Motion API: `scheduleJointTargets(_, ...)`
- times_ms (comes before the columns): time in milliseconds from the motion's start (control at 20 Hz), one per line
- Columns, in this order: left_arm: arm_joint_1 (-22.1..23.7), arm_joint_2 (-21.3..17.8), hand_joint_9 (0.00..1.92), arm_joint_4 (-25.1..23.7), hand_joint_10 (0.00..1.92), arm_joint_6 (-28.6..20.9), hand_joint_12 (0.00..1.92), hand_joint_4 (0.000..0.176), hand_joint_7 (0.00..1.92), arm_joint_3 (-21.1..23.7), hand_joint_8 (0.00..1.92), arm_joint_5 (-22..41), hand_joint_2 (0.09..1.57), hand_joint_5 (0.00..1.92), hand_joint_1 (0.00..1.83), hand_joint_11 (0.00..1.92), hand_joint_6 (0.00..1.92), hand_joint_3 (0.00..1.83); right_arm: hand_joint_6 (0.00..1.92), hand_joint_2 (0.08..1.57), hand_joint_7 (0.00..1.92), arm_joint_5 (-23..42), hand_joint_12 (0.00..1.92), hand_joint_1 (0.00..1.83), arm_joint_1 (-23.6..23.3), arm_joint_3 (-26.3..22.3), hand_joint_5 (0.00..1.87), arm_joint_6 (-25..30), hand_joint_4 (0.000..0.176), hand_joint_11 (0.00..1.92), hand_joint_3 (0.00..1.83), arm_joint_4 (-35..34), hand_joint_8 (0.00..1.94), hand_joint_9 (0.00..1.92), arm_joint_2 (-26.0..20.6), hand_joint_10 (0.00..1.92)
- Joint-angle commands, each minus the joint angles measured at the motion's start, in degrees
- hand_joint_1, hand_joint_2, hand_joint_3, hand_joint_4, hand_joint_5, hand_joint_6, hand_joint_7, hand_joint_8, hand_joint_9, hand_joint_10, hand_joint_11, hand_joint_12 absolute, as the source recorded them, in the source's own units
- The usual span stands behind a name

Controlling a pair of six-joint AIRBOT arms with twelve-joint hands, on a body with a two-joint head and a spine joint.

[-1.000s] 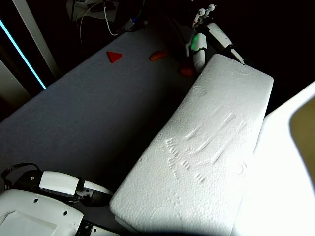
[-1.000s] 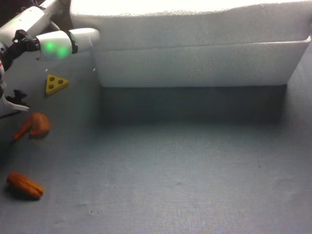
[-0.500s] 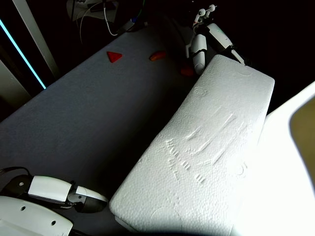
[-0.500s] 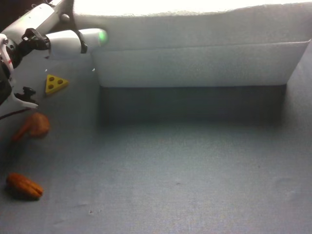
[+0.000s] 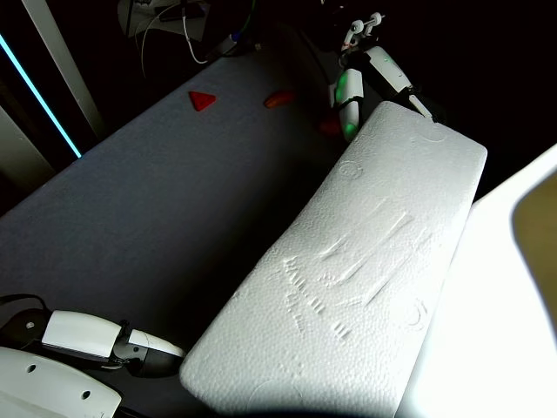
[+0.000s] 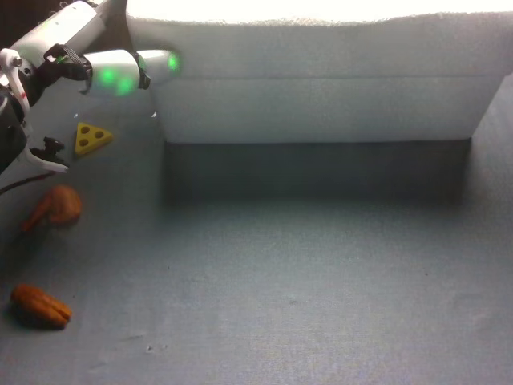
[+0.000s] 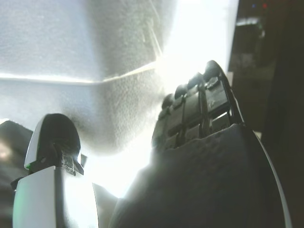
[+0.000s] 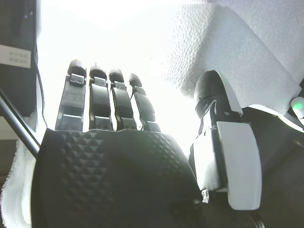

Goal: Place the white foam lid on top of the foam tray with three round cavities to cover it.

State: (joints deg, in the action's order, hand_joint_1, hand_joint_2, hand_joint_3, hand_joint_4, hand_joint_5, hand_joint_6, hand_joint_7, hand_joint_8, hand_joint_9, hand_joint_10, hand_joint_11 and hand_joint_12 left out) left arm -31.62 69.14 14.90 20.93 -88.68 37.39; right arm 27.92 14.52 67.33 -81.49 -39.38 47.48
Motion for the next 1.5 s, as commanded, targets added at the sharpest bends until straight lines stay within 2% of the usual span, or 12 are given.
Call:
scheduleJointTargets(0,0.37,-0.19,0.00,0.14,0.00,-0.32,0.13,0.000,0.00,-0.39,0.00,6.52,1.09,0.00,0.53,0.00,0.00,0.00,0.00,1.27,0.00,7.01,0.00,0.33,-0.61,0.18,0.00,-0.13,0.000,0.00,0.00,1.29,0.00,0.00,-1.22,0.00)
scheduleJointTargets(250,-1.05,-1.80,0.00,0.67,0.00,-0.24,0.00,0.000,0.00,0.49,0.00,7.74,1.07,0.00,0.58,0.01,0.00,0.00,0.00,1.26,0.00,7.60,0.00,0.36,-0.61,-0.63,0.00,-0.13,0.000,0.00,0.00,1.62,0.00,0.00,-2.15,0.00)
scheduleJointTargets(400,-1.68,-2.42,0.00,0.91,0.00,-0.24,0.46,0.015,0.00,0.88,0.00,8.09,1.02,0.00,0.49,0.00,0.00,0.01,0.00,1.26,0.00,8.02,0.00,0.31,-0.60,-1.26,0.00,-0.13,0.000,0.00,0.00,1.65,0.00,0.00,-2.95,0.00)
scheduleJointTargets(500,-2.10,-2.68,0.00,1.23,0.00,-0.24,0.32,0.020,0.00,1.10,0.00,8.65,1.02,0.00,0.48,0.00,0.00,0.00,0.00,1.23,0.00,8.26,0.00,0.36,-0.60,-1.47,0.00,-0.13,0.000,0.00,0.00,1.65,0.00,0.00,-3.15,0.00)
scheduleJointTargets(700,-2.64,-3.62,0.00,1.31,0.00,-0.25,0.39,0.042,0.00,2.17,0.00,10.38,1.03,0.00,0.49,0.00,0.00,0.00,0.00,1.21,0.00,8.80,1.22,0.43,-0.60,-2.02,0.00,-0.13,0.000,0.00,0.00,1.65,0.00,0.00,-3.61,0.00)
scheduleJointTargets(750,-2.62,-3.63,0.00,1.31,0.00,-0.24,0.58,0.041,0.00,2.19,0.00,10.45,1.02,0.00,0.44,0.00,0.00,0.00,0.00,1.20,0.00,8.80,0.88,0.40,-0.60,-2.05,0.00,-0.13,0.000,0.00,0.00,1.66,0.00,0.00,-3.62,0.00)
scheduleJointTargets(1050,-2.56,-3.58,0.00,0.80,0.00,-0.69,0.59,0.043,0.00,2.55,0.00,11.36,1.04,0.00,0.44,0.00,0.00,0.00,0.00,1.21,0.00,9.10,1.15,0.39,-0.58,-2.56,0.00,-0.13,0.000,0.00,0.00,2.13,0.00,0.00,-3.70,0.00)
scheduleJointTargets(1100,-2.37,-3.53,0.00,0.65,0.00,-0.69,0.61,0.049,0.00,2.54,0.00,11.32,1.03,0.00,0.43,0.00,0.00,0.00,0.00,1.22,0.00,9.11,0.23,0.40,-0.58,-2.57,0.00,-0.13,0.000,0.00,0.00,2.15,0.00,0.00,-3.69,0.00)
scheduleJointTargets(1150,-2.10,-3.44,0.00,0.45,0.00,-0.68,0.45,0.039,0.00,2.49,0.00,11.20,1.05,0.00,0.43,0.00,0.00,0.00,0.00,1.24,0.00,9.13,0.01,0.38,-0.58,-2.61,0.00,-0.13,0.000,0.00,0.00,2.20,0.00,0.00,-3.66,0.00)
scheduleJointTargets(1300,-1.00,-2.46,0.00,-0.08,0.00,-0.68,0.37,0.049,0.00,1.62,0.00,9.97,1.06,0.00,0.44,0.00,0.00,0.00,0.00,1.24,0.00,9.15,0.00,0.39,-0.62,-2.61,0.00,-0.12,0.000,0.00,0.00,2.25,0.00,0.00,-3.54,0.00)
scheduleJointTargets(1400,-0.65,-1.76,0.00,-0.34,0.00,-0.68,0.28,0.005,0.00,0.96,0.00,8.73,1.07,0.00,0.49,0.00,0.00,0.00,0.00,1.22,0.00,9.13,0.00,0.38,-0.77,-2.52,0.00,-0.12,0.000,0.00,0.00,2.27,0.00,0.00,-3.37,0.00)
scheduleJointTargets(1450,-0.57,-1.45,0.00,-0.31,0.00,-0.69,0.28,0.024,0.00,0.66,0.00,8.22,1.07,0.00,0.49,0.00,0.00,0.00,0.00,1.23,0.00,9.12,0.00,0.39,-0.82,-2.48,0.00,-0.12,0.000,0.00,0.00,2.27,0.00,0.00,-3.29,0.00)
